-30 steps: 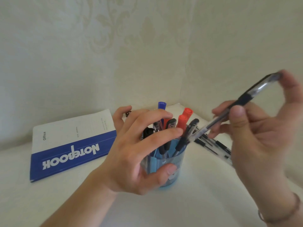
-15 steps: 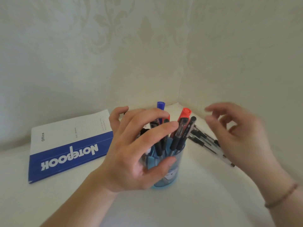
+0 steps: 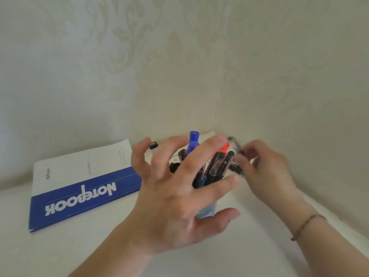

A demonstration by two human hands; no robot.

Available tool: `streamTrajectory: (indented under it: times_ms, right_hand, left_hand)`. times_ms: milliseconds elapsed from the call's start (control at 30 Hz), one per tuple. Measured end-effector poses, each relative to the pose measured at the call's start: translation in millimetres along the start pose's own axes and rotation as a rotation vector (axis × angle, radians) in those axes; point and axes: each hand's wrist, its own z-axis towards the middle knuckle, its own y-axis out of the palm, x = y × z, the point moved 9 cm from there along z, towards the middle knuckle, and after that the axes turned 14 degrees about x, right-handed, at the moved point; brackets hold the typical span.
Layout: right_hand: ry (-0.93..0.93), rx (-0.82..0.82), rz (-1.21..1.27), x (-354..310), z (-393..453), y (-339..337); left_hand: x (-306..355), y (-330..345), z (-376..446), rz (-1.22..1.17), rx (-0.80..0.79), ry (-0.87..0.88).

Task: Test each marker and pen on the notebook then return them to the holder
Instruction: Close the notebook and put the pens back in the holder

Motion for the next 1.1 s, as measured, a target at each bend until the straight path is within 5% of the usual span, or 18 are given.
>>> streamTrajectory:
  times_ms: [200, 433, 533, 733, 833, 900, 1000, 1100]
  right_hand:
    - [-0.106, 0.384, 0.889, -46.4, -18.4, -79.1]
    - [-0.245, 0.296, 1.096, -72.7, -35.5, -81.1]
    - [-0.279, 0.235, 1.006, -77.9, -36.2, -73.7]
    - [-0.628, 0.113, 0.433, -96.5, -45.8, -55.7]
    - [-0.406, 0.191, 0.551, -64.8, -21.2, -62.8]
    - [-0.211, 0.215, 0.391, -24.5, 1.1, -54.8]
    - [-0.049, -0.064, -0.136, 32.1, 14.9, -11.4]
    - [0.027, -0.255, -0.27, 52.8, 5.5, 16.1]
  left_hand:
    - [-10.0, 0.8, 1.0, -0.038, -0.052, -0.041]
    - [-15.4, -2.9, 2.2, -0.222, -0.003, -0.083]
    - [-15.0, -5.1, 1.8, -0.247, 0.02, -0.091]
    - [-16.3, -6.0, -1.6, -0.268, 0.046, -0.081]
    - [-19.5, -6.0, -3.6, -0.261, 0.069, -0.096]
    - [-19.7, -7.3, -4.4, -0.261, 0.102, -0.103]
    - [-22.7, -13.6, -3.9, -0.306, 0.175, -0.132]
    - [-32.2, -17.7, -4.7, -0.376, 0.221, -0.207]
